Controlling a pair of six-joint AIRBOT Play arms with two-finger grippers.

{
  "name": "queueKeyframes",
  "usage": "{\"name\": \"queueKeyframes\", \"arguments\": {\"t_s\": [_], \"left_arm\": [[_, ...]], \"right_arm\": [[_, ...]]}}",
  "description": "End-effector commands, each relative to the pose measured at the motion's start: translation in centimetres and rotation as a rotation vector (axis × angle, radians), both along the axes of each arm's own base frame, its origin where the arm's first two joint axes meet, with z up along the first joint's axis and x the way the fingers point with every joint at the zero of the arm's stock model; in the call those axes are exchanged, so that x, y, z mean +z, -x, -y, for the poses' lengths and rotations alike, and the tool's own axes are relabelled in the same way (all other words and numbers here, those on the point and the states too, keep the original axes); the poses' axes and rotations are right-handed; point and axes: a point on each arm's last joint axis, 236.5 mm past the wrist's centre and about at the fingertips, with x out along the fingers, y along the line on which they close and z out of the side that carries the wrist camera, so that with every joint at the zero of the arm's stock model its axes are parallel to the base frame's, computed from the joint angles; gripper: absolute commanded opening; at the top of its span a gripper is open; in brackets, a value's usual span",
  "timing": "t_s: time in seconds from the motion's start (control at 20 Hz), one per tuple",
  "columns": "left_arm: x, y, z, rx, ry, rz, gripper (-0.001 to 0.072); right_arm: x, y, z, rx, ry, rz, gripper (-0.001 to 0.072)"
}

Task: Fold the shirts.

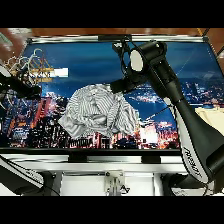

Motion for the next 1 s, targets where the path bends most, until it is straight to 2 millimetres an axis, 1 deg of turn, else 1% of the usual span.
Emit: {"name": "queueKeyframes", "arguments": {"t_s": [0.0, 0.1, 0.15, 0.25, 0.3, 0.35, 0.4, 0.45, 0.5, 0.55, 0.6, 0.7, 0.8, 0.85, 0.95], "left_arm": [[5.1, -0.5, 0.6, -0.009, -0.013, 0.055, 0.0059], [8.8, -0.5, 1.0, 0.002, -0.025, 0.101, 0.0059], [11.1, -0.5, 1.1, 0.005, -0.035, 0.140, 0.0060], [16.0, -0.3, 1.8, -0.010, -0.060, 0.229, 0.0059], [18.4, 0.1, 2.6, -0.025, -0.068, 0.273, 0.0059], [20.6, 0.8, 3.8, -0.046, -0.063, 0.312, 0.0059], [22.8, 1.9, 5.6, -0.079, -0.047, 0.347, 0.0059], [24.8, 3.3, 7.8, -0.116, -0.030, 0.370, 0.0059], [26.3, 5.0, 9.8, -0.134, -0.018, 0.371, 0.0059], [27.6, 7.2, 12.2, -0.185, -0.010, 0.369, 0.0059], [28.5, 9.5, 14.1, -0.236, -0.024, 0.361, 0.0058], [29.5, 14.3, 16.7, -0.298, -0.076, 0.337, 0.0058], [30.4, 18.9, 19.3, -0.339, -0.073, 0.348, 0.0058], [30.5, 21.4, 20.8, -0.365, -0.043, 0.353, 0.0058], [30.0, 26.3, 23.2, -0.429, 0.012, 0.342, 0.0057]], "right_arm": [[0.2, -0.3, 0.0, -0.002, -0.003, 0.014, 0.0083], [0.3, 0.1, 0.4, -0.002, 0.010, 0.003, 0.0083], [0.5, 0.1, 0.9, -0.007, 0.025, 0.011, 0.0083], [1.7, -0.1, 2.6, -0.027, 0.071, 0.054, 0.0083], [2.7, -0.4, 3.6, -0.043, 0.095, 0.089, 0.0083], [3.7, -0.6, 4.6, -0.060, 0.116, 0.126, 0.0083], [4.7, -0.7, 5.6, -0.076, 0.137, 0.159, 0.0083], [5.7, -0.8, 6.6, -0.094, 0.159, 0.192, 0.0083], [6.6, -0.9, 7.5, -0.110, 0.176, 0.220, 0.0082], [7.2, -1.0, 8.1, -0.120, 0.187, 0.239, 0.0083], [7.5, -1.0, 8.5, -0.128, 0.198, 0.251, 0.0082], [7.6, -1.0, 9.1, -0.139, 0.222, 0.253, 0.0083], [7.7, -1.2, 9.4, -0.144, 0.232, 0.260, 0.0082], [7.8, -1.3, 9.5, -0.145, 0.236, 0.266, 0.0083], [8.1, -1.6, 10.0, -0.152, 0.257, 0.285, 0.0082]]}}
